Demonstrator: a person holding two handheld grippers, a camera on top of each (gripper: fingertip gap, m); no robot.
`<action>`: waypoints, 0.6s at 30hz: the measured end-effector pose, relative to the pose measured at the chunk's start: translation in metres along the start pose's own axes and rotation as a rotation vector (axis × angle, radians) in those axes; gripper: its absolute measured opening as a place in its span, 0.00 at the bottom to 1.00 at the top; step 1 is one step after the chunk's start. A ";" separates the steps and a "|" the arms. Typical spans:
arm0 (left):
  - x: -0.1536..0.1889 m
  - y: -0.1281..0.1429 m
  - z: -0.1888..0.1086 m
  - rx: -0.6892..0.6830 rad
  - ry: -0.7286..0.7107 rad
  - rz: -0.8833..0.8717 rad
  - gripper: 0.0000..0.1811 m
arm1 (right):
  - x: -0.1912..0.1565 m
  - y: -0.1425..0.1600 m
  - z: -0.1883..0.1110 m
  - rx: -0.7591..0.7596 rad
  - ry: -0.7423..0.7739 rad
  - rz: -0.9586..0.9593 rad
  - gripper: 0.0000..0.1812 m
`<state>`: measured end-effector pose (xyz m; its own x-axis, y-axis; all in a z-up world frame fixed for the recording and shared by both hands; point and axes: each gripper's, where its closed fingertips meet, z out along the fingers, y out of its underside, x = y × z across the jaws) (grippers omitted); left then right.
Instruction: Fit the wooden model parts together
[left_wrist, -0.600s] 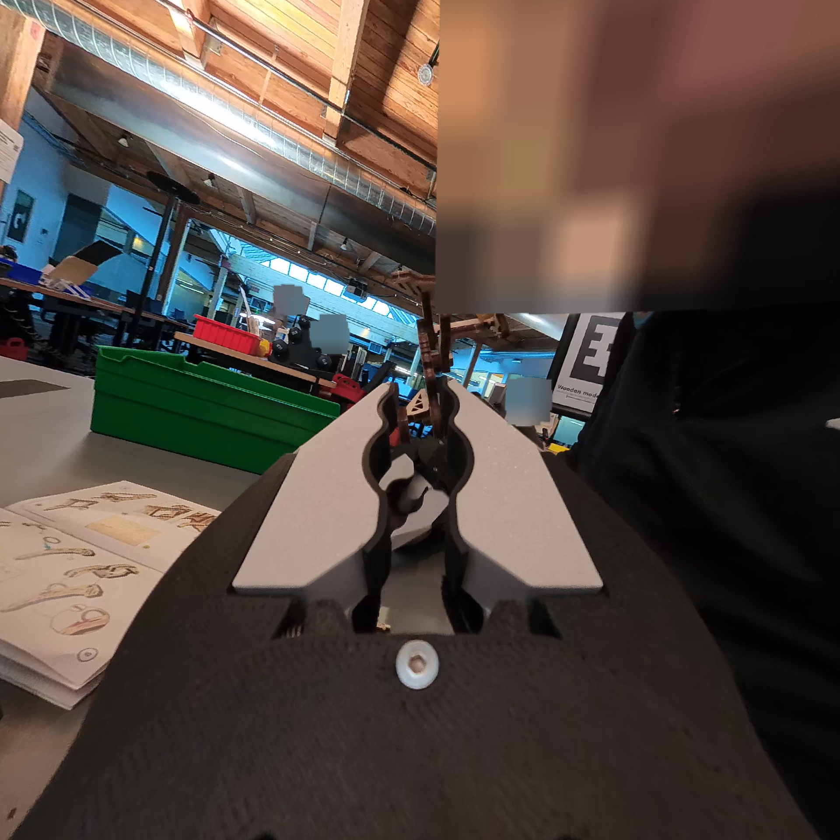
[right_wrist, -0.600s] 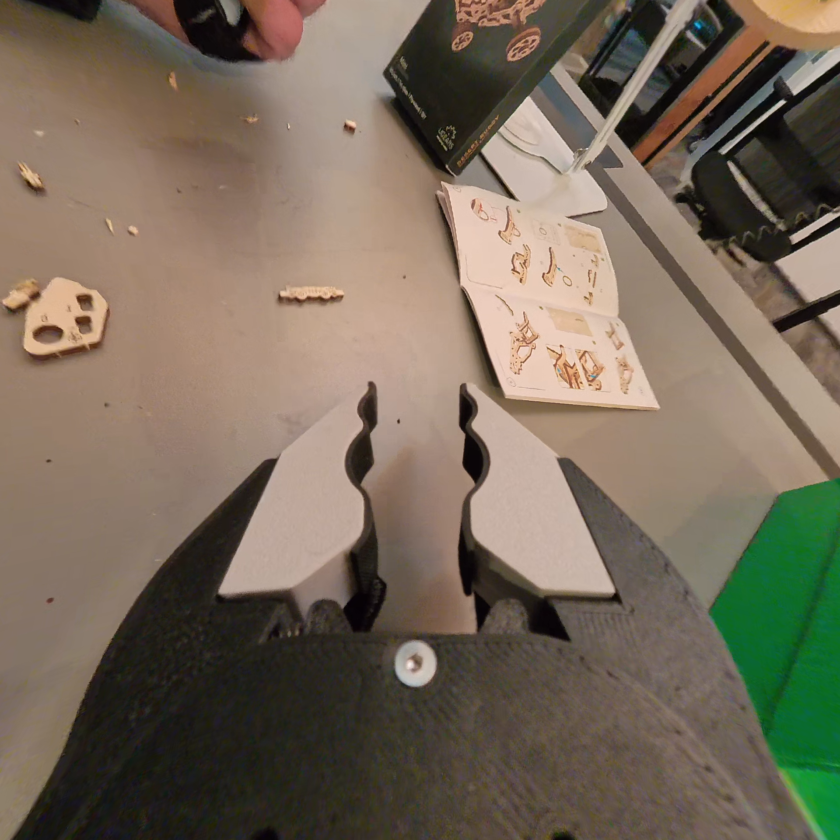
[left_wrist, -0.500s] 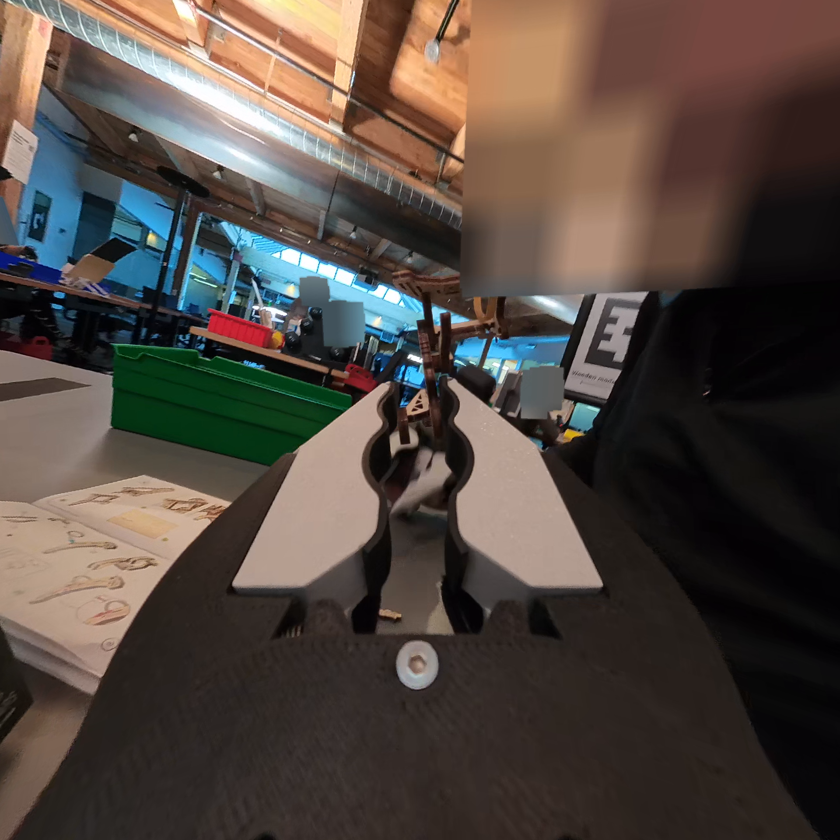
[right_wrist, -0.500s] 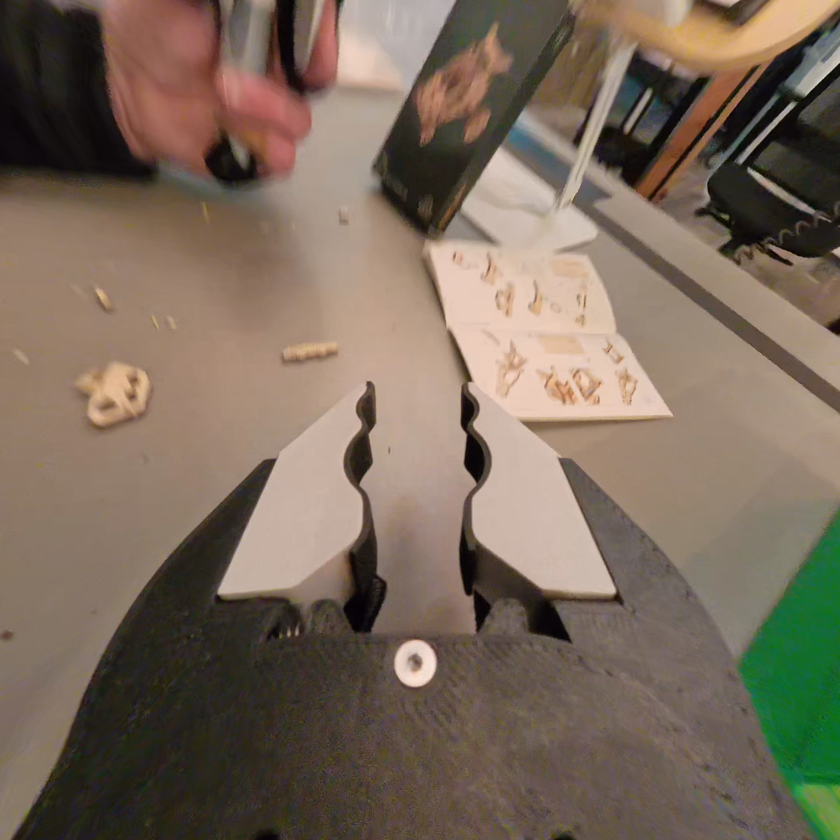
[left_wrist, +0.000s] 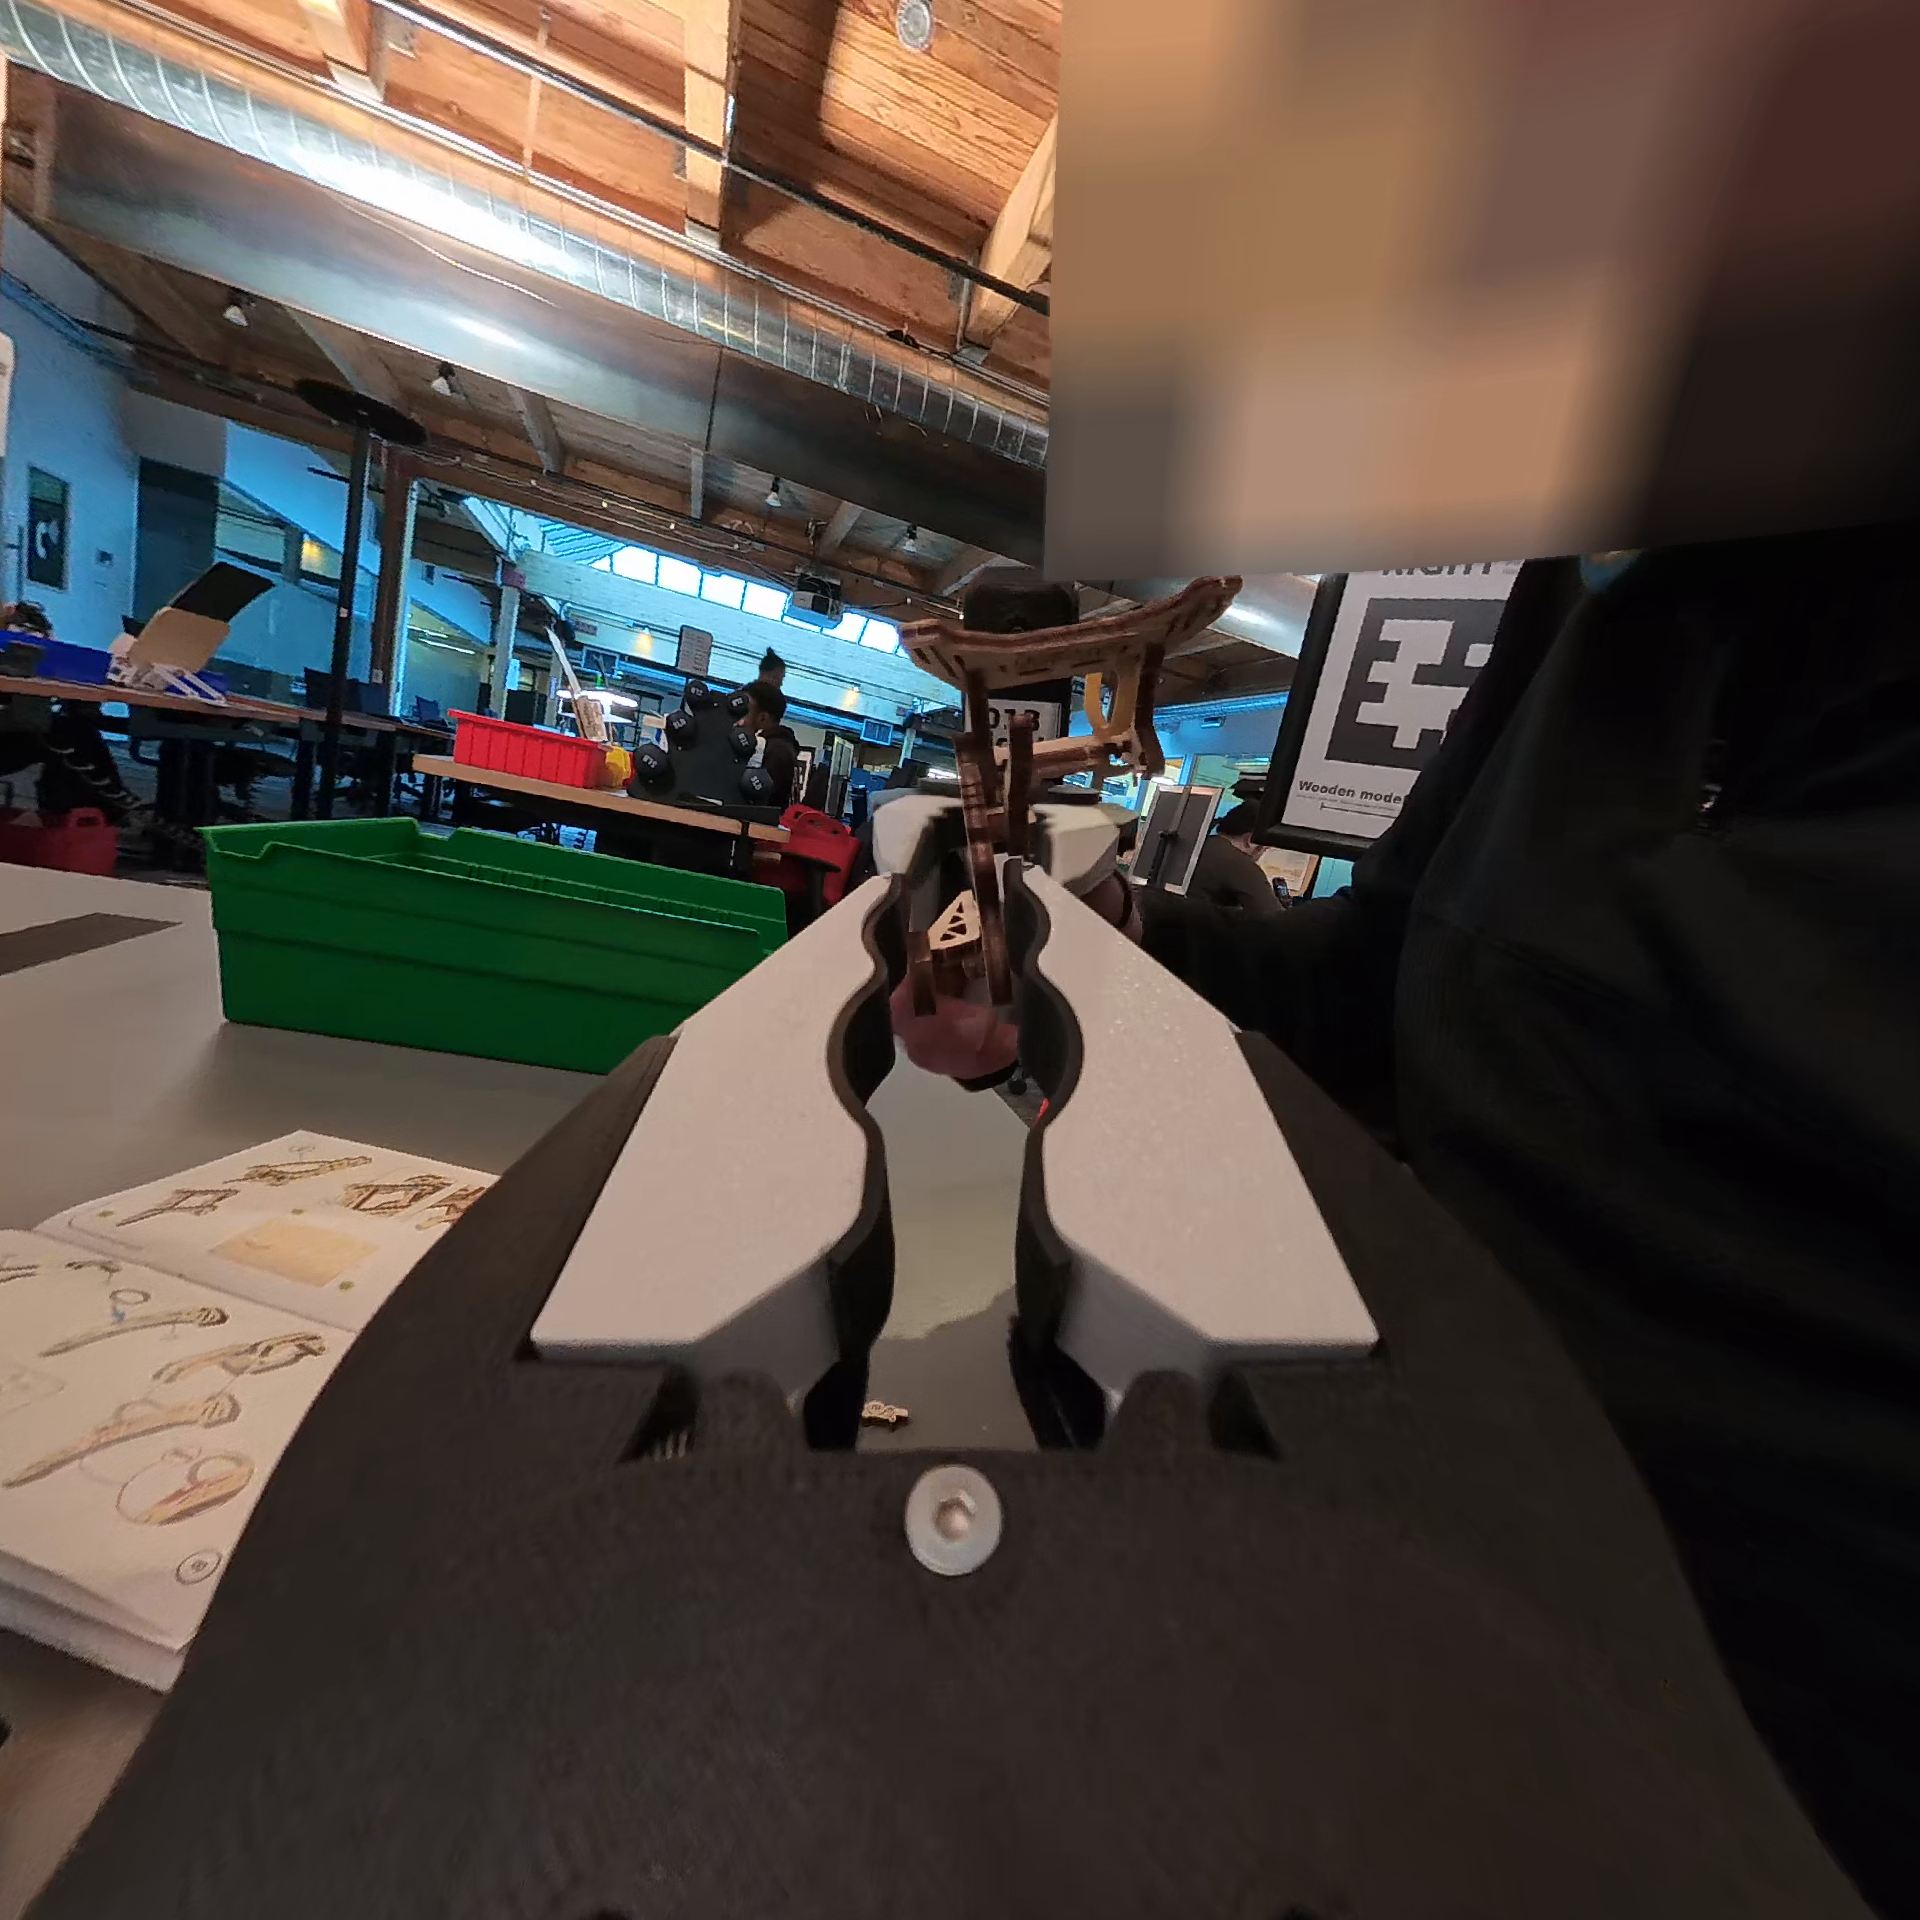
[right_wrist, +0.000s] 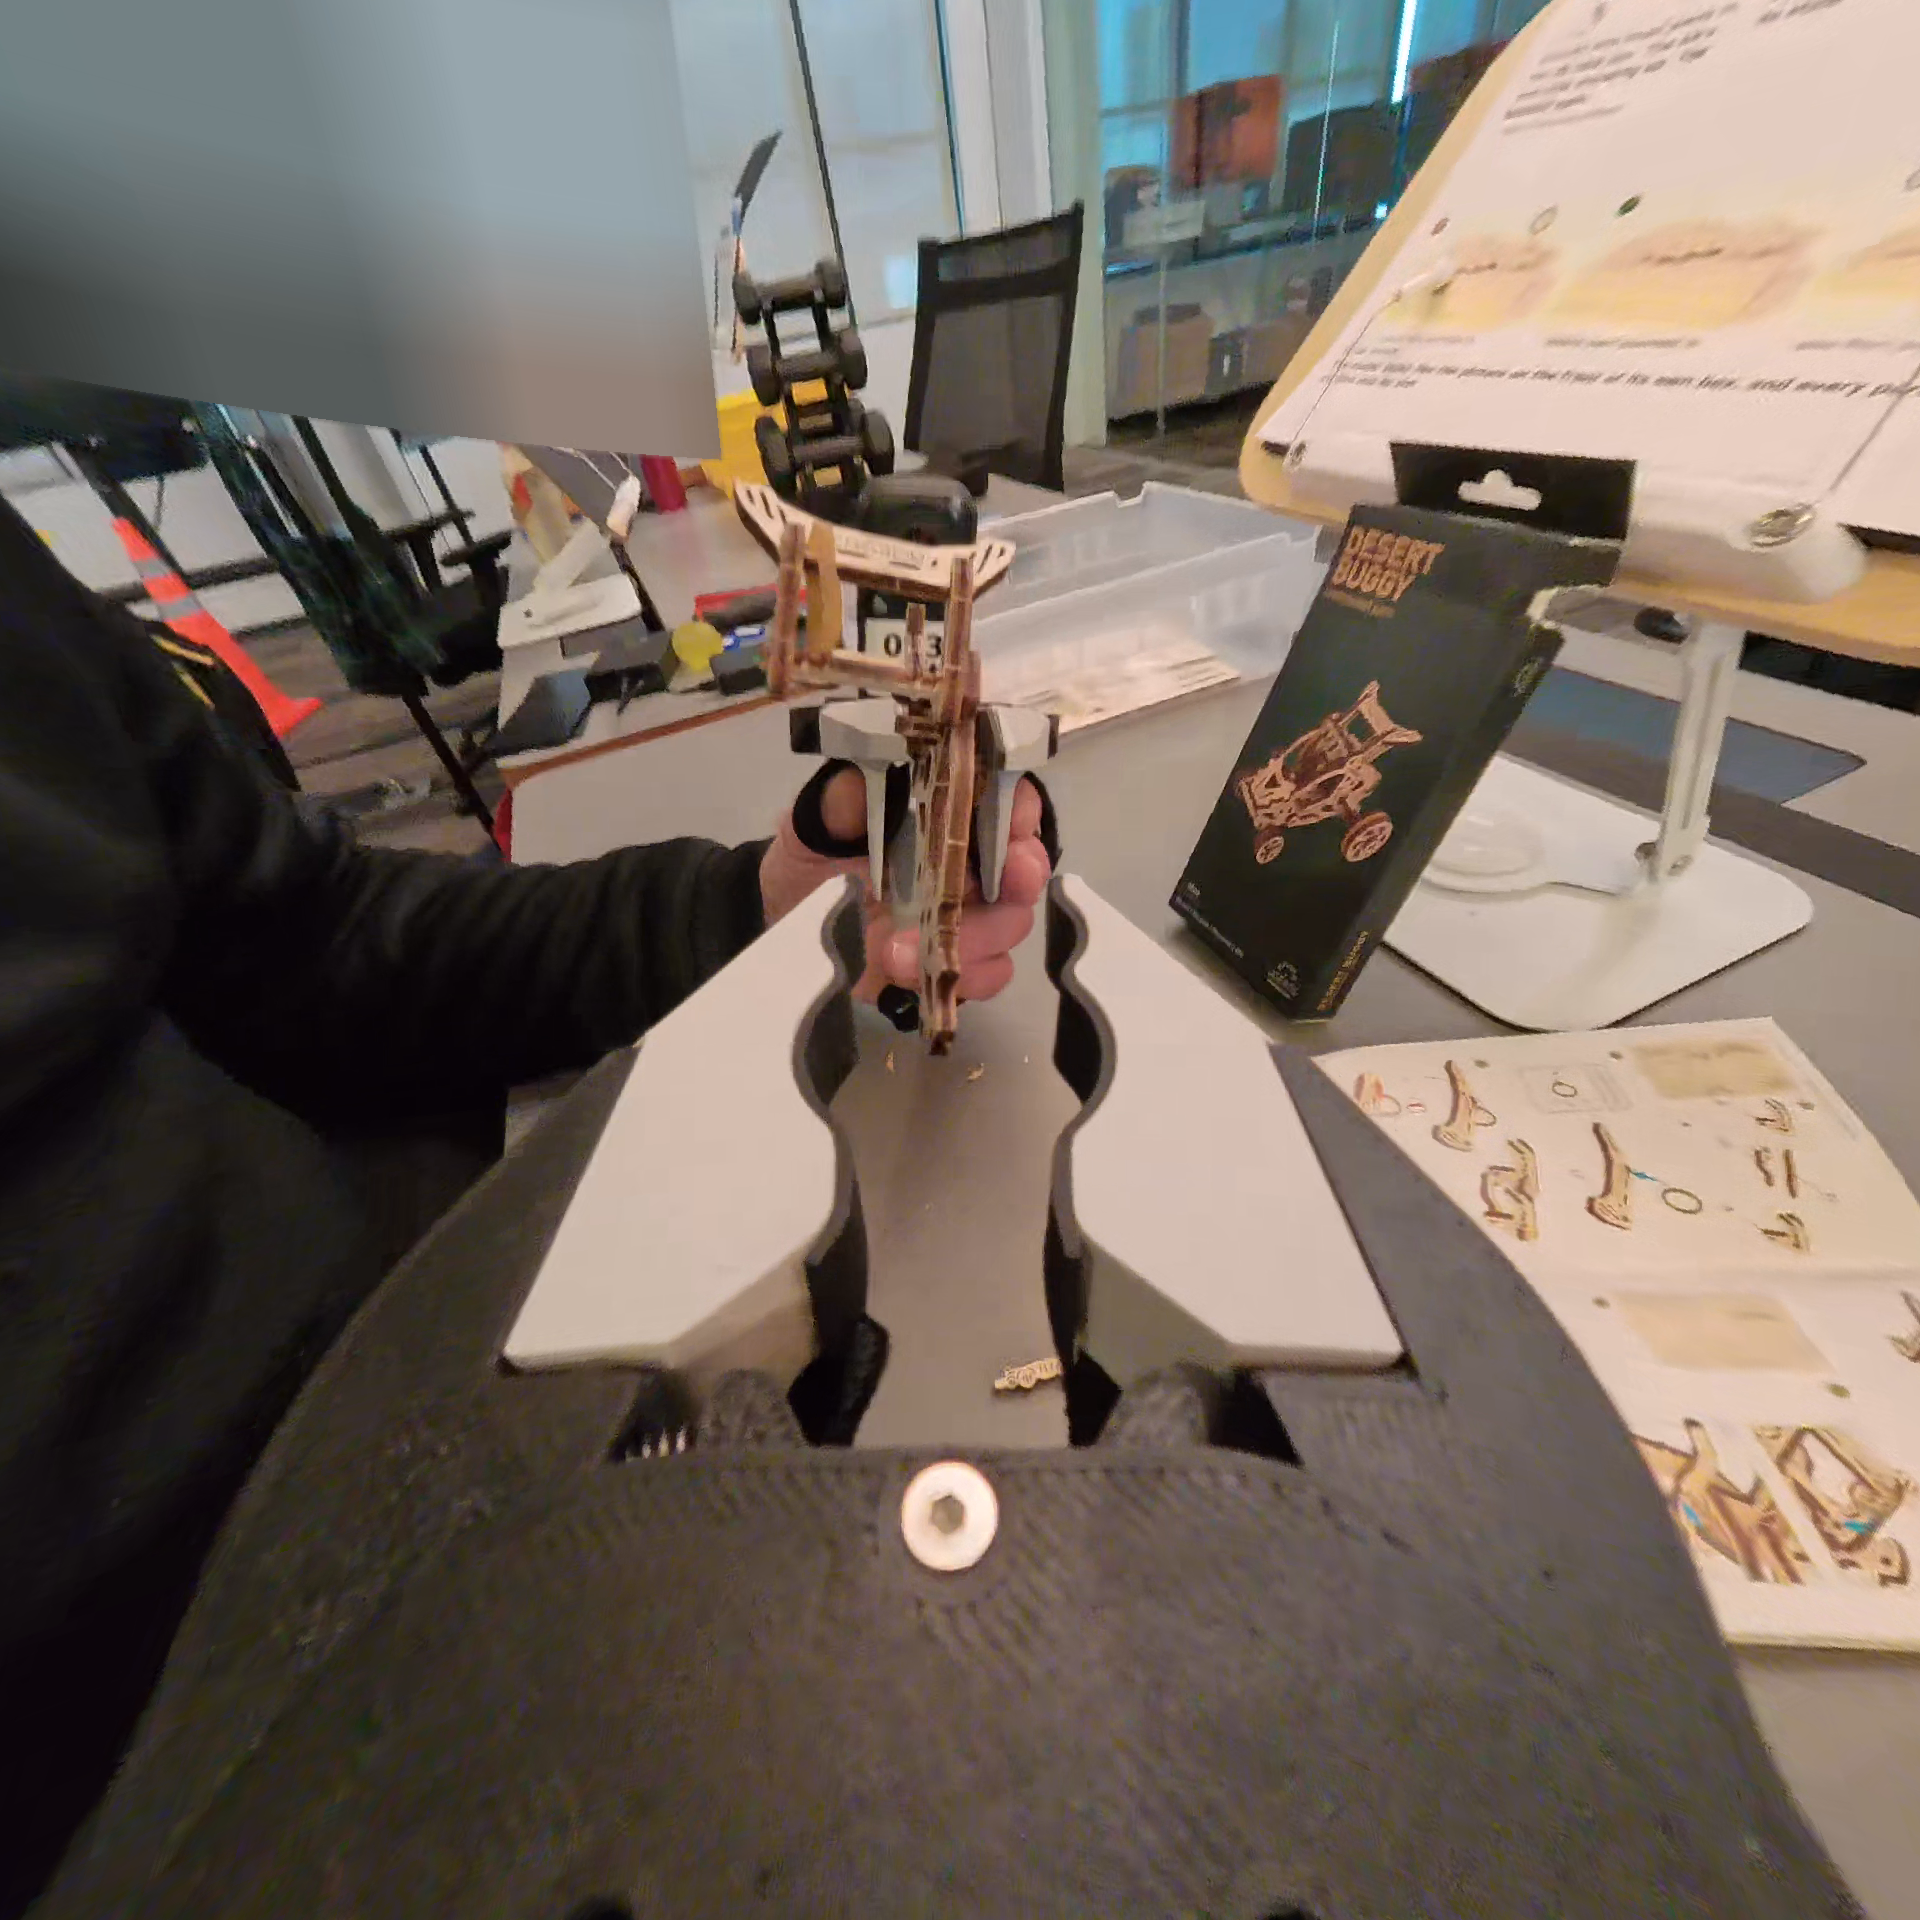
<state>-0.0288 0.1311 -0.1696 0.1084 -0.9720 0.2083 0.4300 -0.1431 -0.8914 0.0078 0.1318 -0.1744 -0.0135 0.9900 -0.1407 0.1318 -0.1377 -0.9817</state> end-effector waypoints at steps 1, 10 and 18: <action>0.001 0.000 0.001 0.000 0.004 0.000 0.09 | -0.001 0.001 0.004 -0.011 -0.006 0.003 0.16; 0.001 0.006 0.004 -0.036 -0.003 0.010 0.08 | -0.003 0.004 0.009 -0.006 -0.014 -0.013 0.00; -0.008 0.008 -0.009 -0.133 -0.124 0.070 0.26 | 0.013 0.028 -0.013 -0.075 0.018 -0.014 0.00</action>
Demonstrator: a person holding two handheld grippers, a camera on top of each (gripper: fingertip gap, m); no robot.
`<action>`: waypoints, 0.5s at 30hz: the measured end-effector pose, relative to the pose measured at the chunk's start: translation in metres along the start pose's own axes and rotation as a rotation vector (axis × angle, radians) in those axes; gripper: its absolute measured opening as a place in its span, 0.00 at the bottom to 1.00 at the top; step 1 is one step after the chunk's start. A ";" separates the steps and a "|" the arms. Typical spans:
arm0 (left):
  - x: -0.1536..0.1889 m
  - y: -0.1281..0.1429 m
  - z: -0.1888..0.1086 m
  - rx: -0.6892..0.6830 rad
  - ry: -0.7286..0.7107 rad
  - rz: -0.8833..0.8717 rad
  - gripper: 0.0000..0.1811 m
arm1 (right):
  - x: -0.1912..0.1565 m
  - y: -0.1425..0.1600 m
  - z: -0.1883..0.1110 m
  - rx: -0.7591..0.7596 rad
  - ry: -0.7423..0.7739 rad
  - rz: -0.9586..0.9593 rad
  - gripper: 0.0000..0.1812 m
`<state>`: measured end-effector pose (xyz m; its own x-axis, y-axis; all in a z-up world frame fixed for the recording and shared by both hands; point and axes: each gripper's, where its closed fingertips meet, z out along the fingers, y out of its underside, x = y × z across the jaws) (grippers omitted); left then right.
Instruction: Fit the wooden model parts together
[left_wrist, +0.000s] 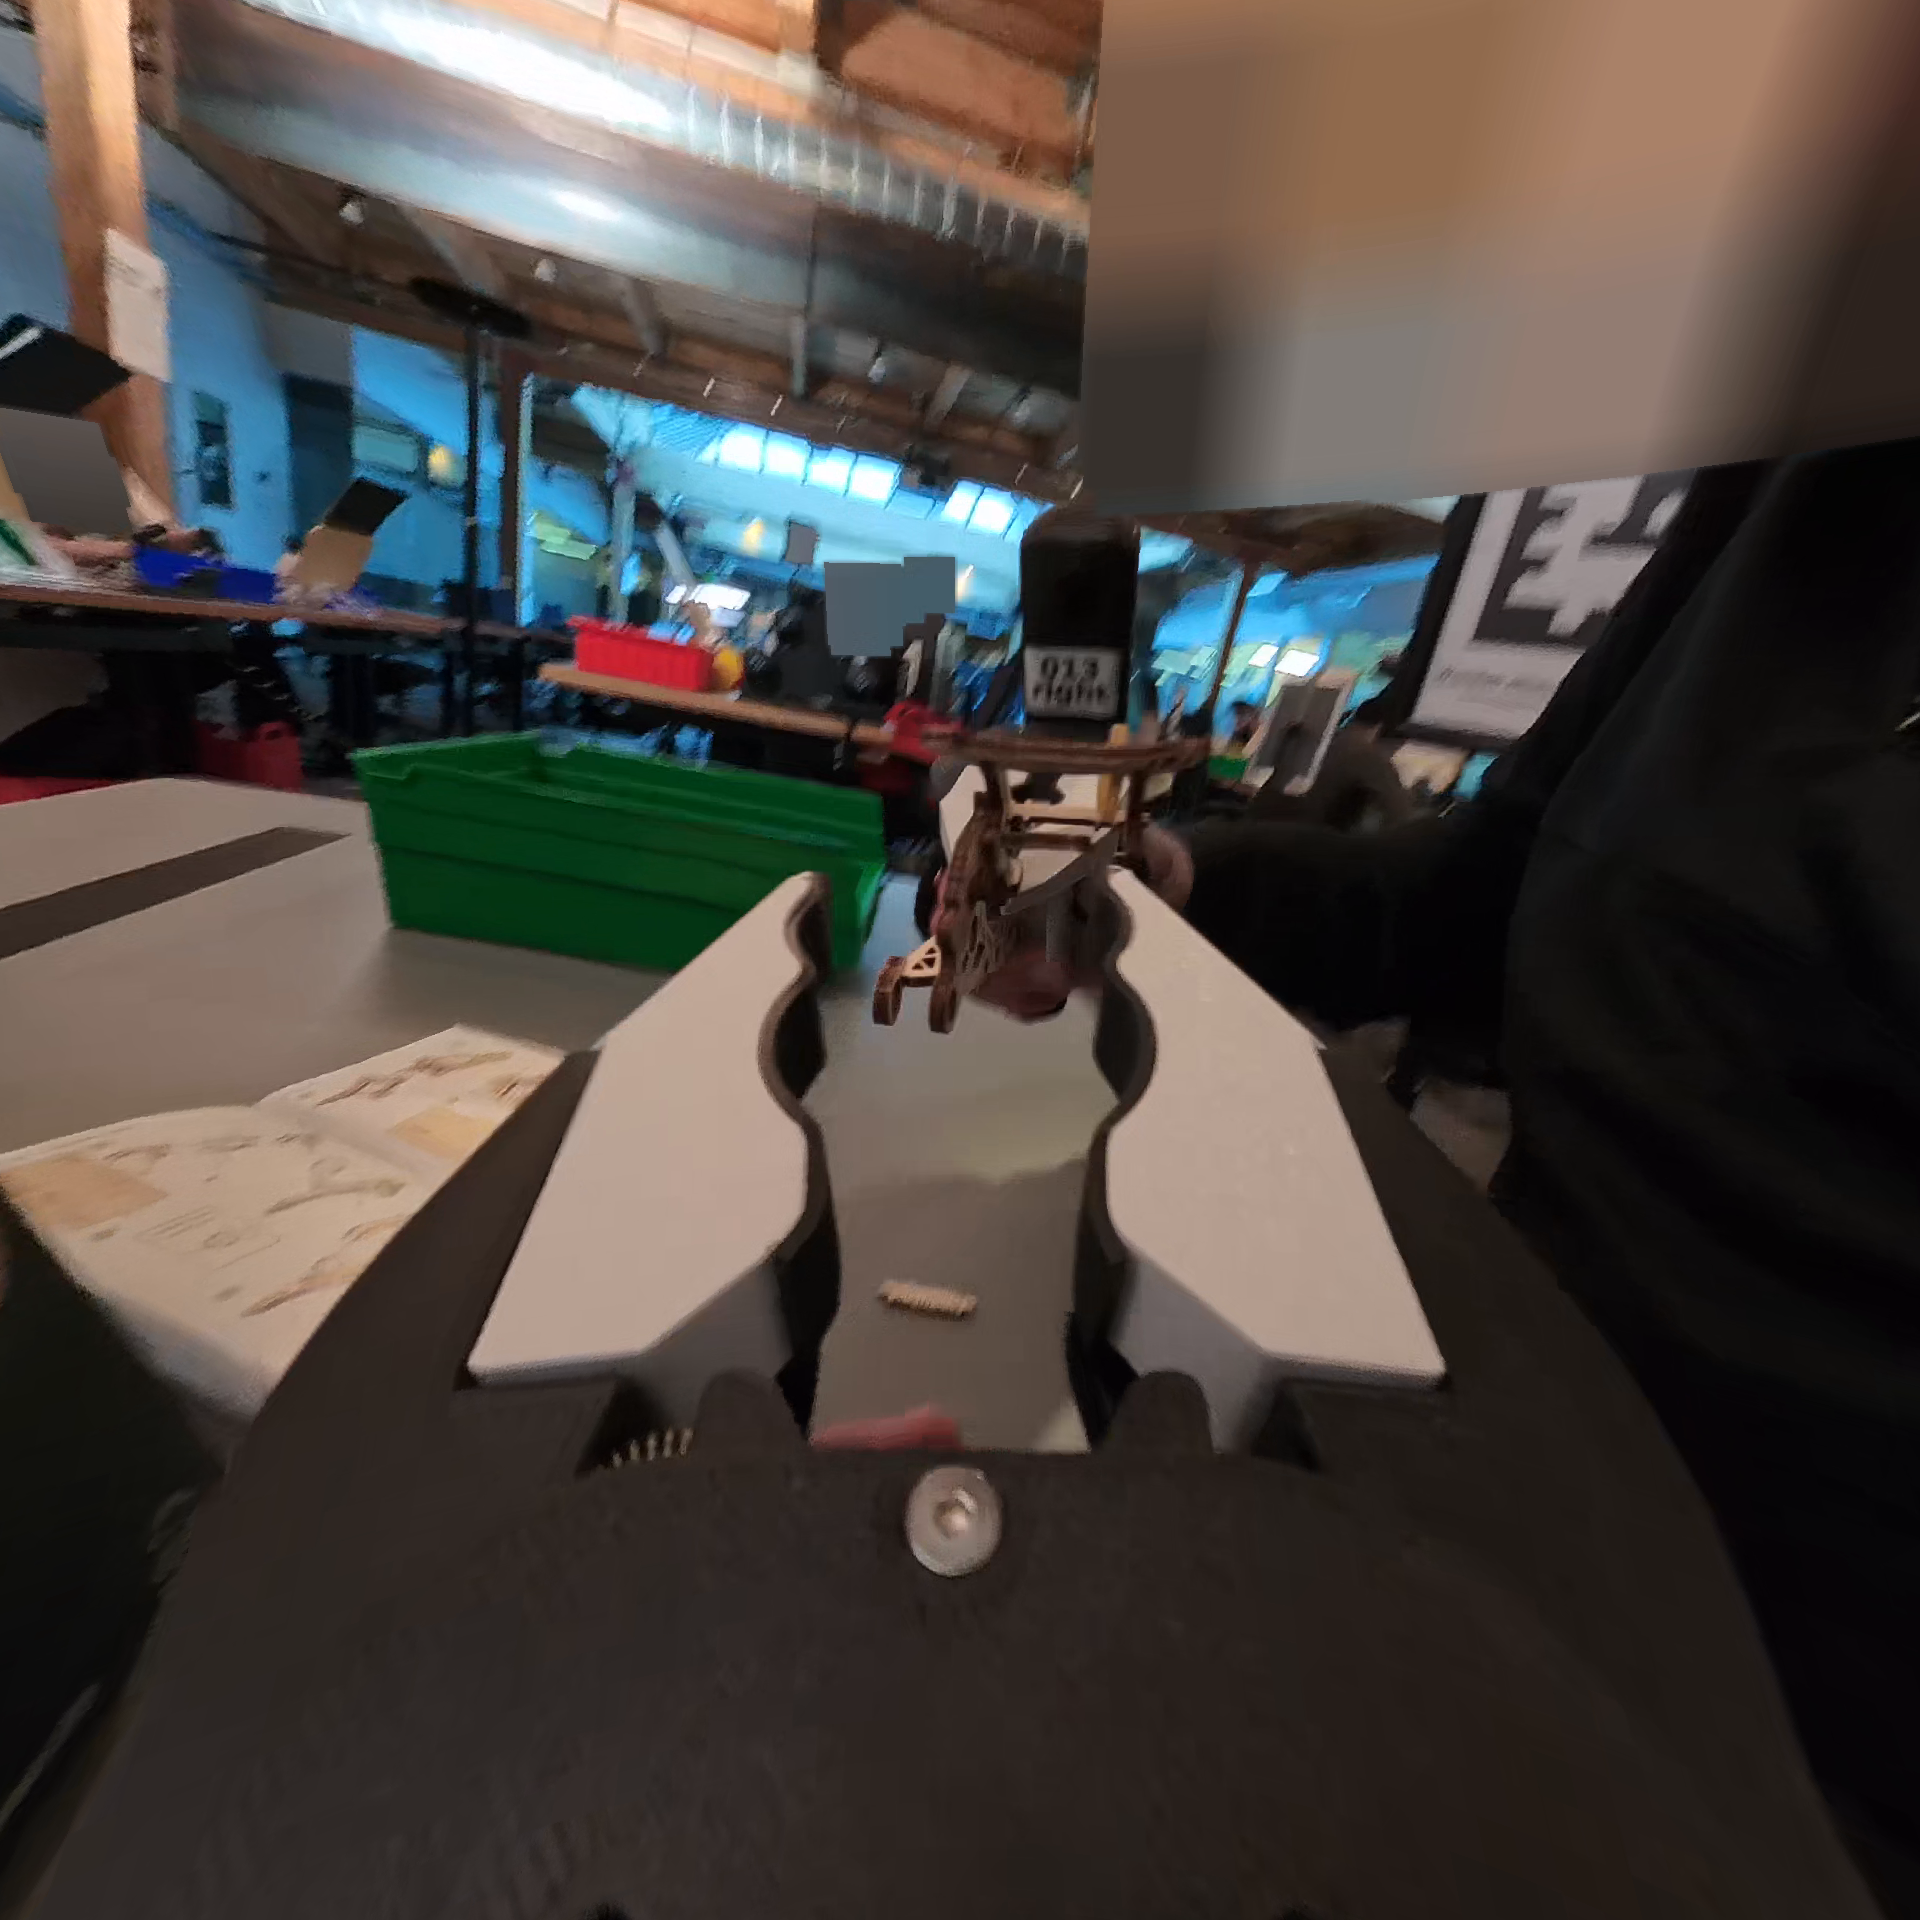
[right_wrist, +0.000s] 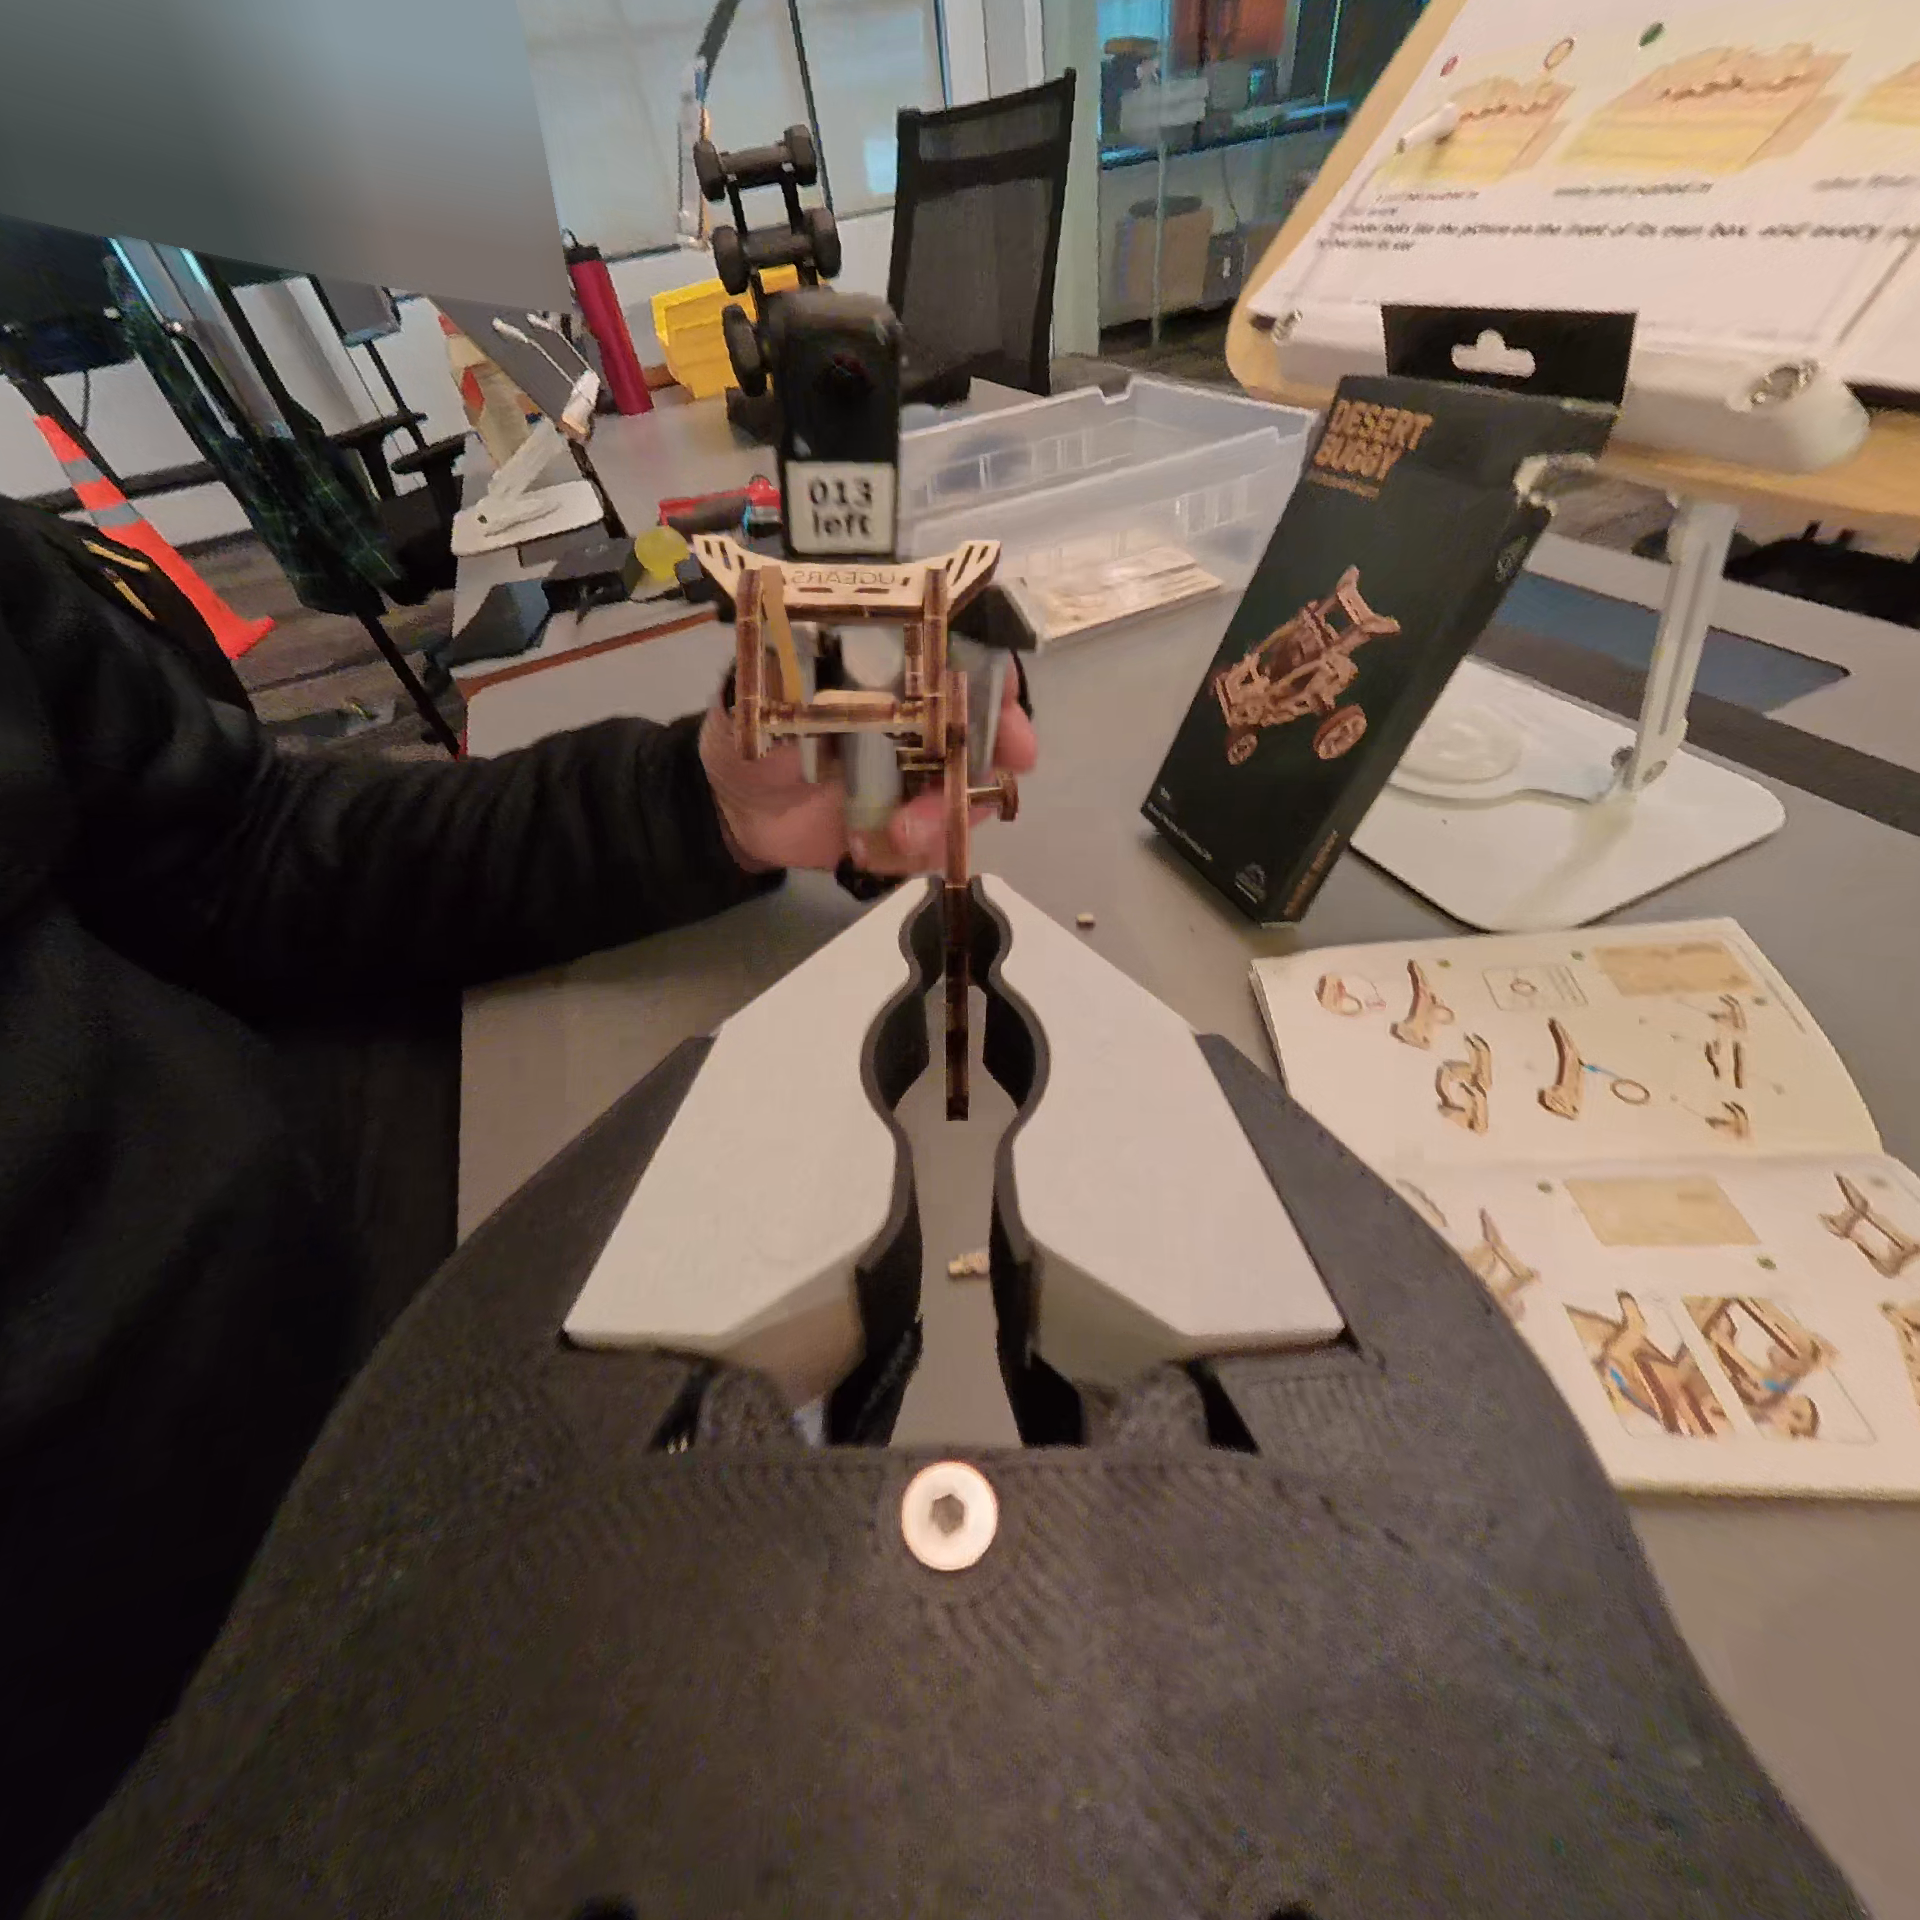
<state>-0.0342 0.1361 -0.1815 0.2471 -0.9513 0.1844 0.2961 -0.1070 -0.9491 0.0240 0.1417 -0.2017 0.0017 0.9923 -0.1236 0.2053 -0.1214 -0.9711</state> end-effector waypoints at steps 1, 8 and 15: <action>-0.001 0.003 -0.001 -0.033 -0.022 0.015 0.31 | 0.004 0.007 -0.003 -0.022 0.010 -0.003 0.00; 0.009 0.025 0.022 -0.239 -0.097 0.237 0.63 | 0.019 0.053 -0.010 -0.187 0.047 -0.102 0.00; -0.021 0.062 0.031 -0.490 -0.398 0.276 0.54 | 0.042 0.062 -0.007 -0.223 0.259 -0.244 0.00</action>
